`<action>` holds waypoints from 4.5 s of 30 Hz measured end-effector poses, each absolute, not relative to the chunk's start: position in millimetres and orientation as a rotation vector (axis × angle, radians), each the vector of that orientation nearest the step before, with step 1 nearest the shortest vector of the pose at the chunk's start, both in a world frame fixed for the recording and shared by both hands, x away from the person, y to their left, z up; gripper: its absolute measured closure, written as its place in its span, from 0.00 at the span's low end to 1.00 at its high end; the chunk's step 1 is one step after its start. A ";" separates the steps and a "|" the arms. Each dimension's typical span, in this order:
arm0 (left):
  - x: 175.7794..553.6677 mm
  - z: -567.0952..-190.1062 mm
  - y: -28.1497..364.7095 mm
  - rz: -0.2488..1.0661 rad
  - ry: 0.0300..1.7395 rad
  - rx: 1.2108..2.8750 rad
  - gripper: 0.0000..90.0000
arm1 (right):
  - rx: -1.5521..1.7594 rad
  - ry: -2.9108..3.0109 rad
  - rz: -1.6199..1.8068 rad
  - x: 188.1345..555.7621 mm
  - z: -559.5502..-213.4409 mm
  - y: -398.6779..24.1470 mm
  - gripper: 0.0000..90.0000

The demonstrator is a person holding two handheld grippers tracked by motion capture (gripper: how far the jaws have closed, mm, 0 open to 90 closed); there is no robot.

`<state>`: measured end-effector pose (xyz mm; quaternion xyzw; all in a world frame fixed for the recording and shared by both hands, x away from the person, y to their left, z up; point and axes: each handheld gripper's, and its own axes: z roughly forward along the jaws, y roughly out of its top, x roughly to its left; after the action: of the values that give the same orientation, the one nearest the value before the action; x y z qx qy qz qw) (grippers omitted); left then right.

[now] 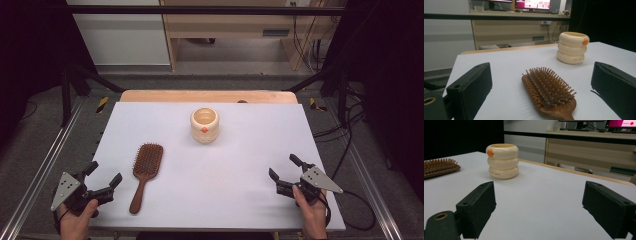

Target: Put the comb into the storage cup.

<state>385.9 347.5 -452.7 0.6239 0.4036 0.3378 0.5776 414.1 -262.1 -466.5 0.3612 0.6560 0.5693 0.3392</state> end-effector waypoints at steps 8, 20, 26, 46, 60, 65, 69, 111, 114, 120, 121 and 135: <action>387.4 -453.7 347.5 0.790 0.957 1.460 0.04 | 0.953 1.709 1.479 414.7 -467.7 -263.2 0.13; 387.9 -454.4 345.4 0.803 0.971 1.486 0.10 | 0.965 1.714 1.468 414.9 -468.5 -263.1 0.13; 386.2 -453.4 347.7 0.850 1.011 1.475 0.14 | 0.965 1.717 1.471 415.1 -468.8 -263.6 0.13; 384.2 -453.2 347.3 0.821 1.070 1.514 0.44 | 0.973 1.719 1.469 415.2 -469.1 -263.7 0.13; 380.1 -449.3 323.7 0.753 1.004 1.603 0.77 | 0.975 1.722 1.463 415.6 -469.5 -263.8 0.13; 378.3 -448.6 313.8 0.723 0.965 1.632 0.85 | 0.977 1.723 1.462 415.6 -469.7 -263.6 0.13; 377.8 -449.3 305.8 0.692 0.948 1.672 0.90 | 0.978 1.723 1.461 415.6 -469.7 -263.7 0.13; 392.6 -478.0 263.7 0.455 1.101 2.010 1.00 | 0.992 1.728 1.451 416.6 -471.4 -263.1 0.13; 393.0 -478.9 263.9 0.454 1.111 2.019 1.00 | 0.993 1.726 1.453 416.3 -471.3 -263.4 0.13; 393.6 -479.6 268.5 0.457 1.137 2.022 1.00 | 0.993 1.726 1.454 416.3 -471.4 -263.5 0.13; 393.8 -479.7 269.5 0.458 1.139 2.021 1.00 | 0.992 1.726 1.453 416.4 -471.5 -263.6 0.13; 395.1 -479.3 288.6 0.482 1.181 2.013 1.00 | 0.990 1.727 1.457 416.0 -471.2 -263.6 0.13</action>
<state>395.1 288.6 -479.3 0.7846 0.4605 0.1877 0.3702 416.0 -263.6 -471.2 0.3787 0.6606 0.5574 0.3310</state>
